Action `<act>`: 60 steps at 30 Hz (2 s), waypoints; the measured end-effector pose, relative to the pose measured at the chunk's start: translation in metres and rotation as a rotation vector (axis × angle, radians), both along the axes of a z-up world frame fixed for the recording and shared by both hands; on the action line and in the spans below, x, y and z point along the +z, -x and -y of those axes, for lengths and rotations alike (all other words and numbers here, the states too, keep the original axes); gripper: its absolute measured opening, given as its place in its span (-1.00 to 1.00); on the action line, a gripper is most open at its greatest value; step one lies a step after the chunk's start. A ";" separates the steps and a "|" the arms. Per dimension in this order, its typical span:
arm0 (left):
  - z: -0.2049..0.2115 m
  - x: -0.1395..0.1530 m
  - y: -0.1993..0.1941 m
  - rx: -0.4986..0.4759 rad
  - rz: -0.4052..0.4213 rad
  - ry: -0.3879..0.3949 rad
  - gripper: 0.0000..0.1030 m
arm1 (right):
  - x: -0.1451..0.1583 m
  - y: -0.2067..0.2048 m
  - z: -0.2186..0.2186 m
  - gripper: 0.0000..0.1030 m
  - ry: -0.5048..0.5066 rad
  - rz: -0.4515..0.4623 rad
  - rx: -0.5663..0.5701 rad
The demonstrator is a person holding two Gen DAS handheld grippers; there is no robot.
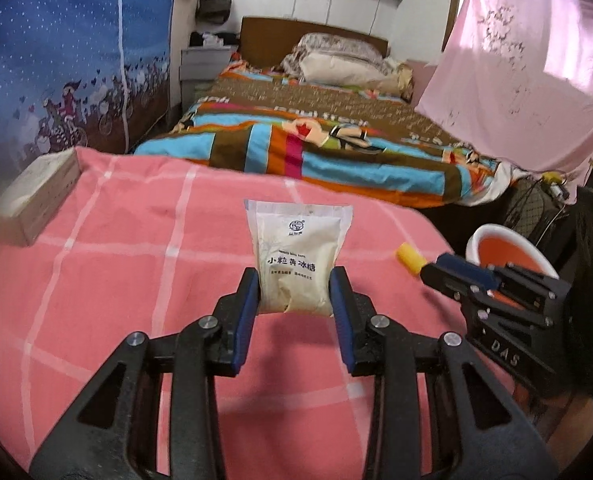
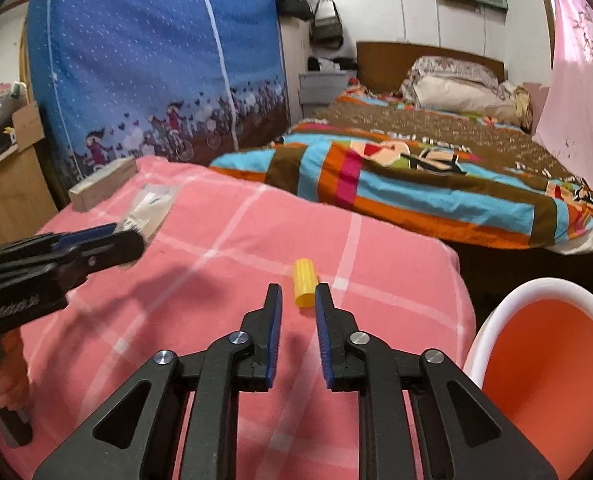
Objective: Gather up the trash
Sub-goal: 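Lift the white packet and yellow cylinder and carry them toward the orange bucket, then lower both items into the orange bucket and open both tools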
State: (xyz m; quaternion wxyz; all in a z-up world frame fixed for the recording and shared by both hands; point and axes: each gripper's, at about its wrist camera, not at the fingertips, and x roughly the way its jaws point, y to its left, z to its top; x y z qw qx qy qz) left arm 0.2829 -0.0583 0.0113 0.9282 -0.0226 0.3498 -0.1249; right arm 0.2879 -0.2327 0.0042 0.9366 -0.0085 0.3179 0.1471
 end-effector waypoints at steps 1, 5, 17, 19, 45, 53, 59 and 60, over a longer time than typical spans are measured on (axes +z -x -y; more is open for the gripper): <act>-0.001 -0.002 0.000 0.001 -0.008 -0.002 -0.24 | -0.001 -0.002 0.000 -0.38 0.003 -0.010 -0.003; -0.005 -0.009 -0.004 0.009 -0.046 0.016 -0.24 | -0.005 -0.014 0.000 -0.30 -0.002 -0.048 -0.006; -0.012 -0.014 -0.005 0.014 -0.080 0.061 -0.24 | -0.007 -0.024 -0.008 -0.74 0.031 -0.070 -0.003; -0.011 -0.010 0.000 0.012 -0.059 0.059 -0.24 | -0.004 -0.020 -0.005 -0.74 0.023 -0.049 -0.007; 0.041 0.071 0.068 -0.110 0.423 0.110 -0.22 | 0.083 0.090 0.061 -0.74 -0.184 0.558 -0.096; 0.079 0.075 0.084 -0.191 0.449 0.093 -0.21 | 0.087 0.112 0.094 -0.74 -0.203 0.592 -0.179; 0.108 0.074 0.090 -0.256 0.440 0.088 -0.21 | 0.087 0.125 0.117 -0.74 -0.208 0.602 -0.229; 0.112 0.074 0.090 -0.267 0.437 0.087 -0.21 | 0.086 0.128 0.123 -0.74 -0.207 0.603 -0.240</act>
